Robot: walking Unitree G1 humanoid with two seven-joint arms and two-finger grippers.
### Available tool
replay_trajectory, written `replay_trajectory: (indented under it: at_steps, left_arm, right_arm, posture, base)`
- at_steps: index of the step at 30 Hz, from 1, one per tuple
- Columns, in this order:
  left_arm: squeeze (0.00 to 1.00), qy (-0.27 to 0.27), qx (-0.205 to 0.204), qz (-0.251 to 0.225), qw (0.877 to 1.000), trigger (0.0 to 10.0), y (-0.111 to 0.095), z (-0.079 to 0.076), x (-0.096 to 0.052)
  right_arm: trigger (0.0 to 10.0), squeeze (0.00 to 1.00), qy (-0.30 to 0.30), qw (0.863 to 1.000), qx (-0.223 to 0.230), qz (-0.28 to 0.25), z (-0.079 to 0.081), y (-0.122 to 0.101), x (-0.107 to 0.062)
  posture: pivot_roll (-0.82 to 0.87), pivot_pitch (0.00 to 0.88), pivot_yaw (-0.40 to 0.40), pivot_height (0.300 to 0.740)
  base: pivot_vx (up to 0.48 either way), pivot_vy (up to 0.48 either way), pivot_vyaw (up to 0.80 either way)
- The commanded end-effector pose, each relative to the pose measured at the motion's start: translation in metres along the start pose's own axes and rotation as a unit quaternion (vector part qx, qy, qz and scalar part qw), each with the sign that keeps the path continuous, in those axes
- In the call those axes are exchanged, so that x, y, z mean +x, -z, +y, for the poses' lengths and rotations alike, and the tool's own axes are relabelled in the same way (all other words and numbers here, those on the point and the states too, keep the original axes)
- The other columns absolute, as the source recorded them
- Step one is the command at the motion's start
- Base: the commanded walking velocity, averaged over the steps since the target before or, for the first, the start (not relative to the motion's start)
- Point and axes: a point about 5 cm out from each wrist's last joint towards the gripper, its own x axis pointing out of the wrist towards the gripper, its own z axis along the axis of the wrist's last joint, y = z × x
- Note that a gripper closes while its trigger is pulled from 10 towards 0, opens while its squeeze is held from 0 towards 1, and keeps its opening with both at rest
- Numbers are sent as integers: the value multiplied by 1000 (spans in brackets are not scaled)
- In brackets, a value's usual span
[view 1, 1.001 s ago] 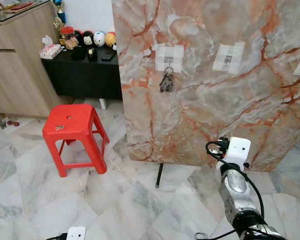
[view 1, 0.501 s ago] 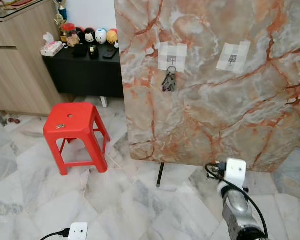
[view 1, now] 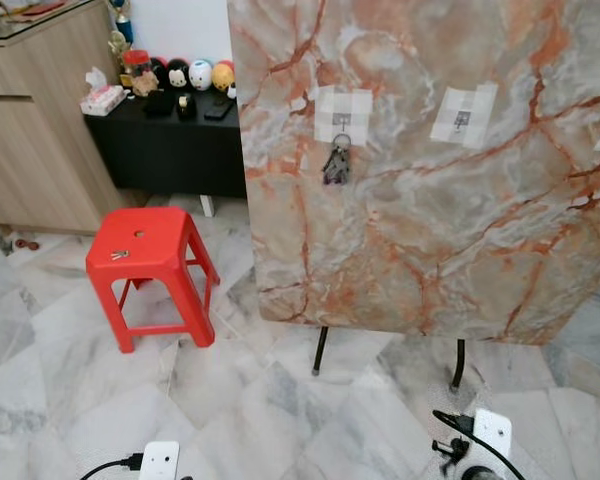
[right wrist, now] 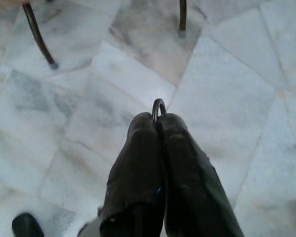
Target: Hang keys on a hook
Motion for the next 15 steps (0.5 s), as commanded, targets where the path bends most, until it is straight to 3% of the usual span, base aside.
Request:
replay_trajectory:
  at_steps: [1, 4, 15]
  left_arm:
    - [0, 2, 8, 5, 1000, 10000, 2, 2, -1]
    - [0, 2, 11, 6, 1000, 10000, 2, 2, -1]
    - [0, 6, 15, 7, 1000, 10000, 2, -2, 0]
  right_arm:
    - [10000, 0, -4, 1000, -7, 12, 1, 7, -1]
    - [10000, 0, -8, 1000, 14, 21, 2, 9, -2]
    - [10000, 0, -21, 999, 9, 42, 1, 17, -3]
  posture:
    - [-70, 0, -2, 740]
    - [-73, 0, 0, 740]
    - [-74, 0, -6, 740]
  base:
    - [259, 0, 0]
    - [259, 0, 0]
    - [304, 0, 0]
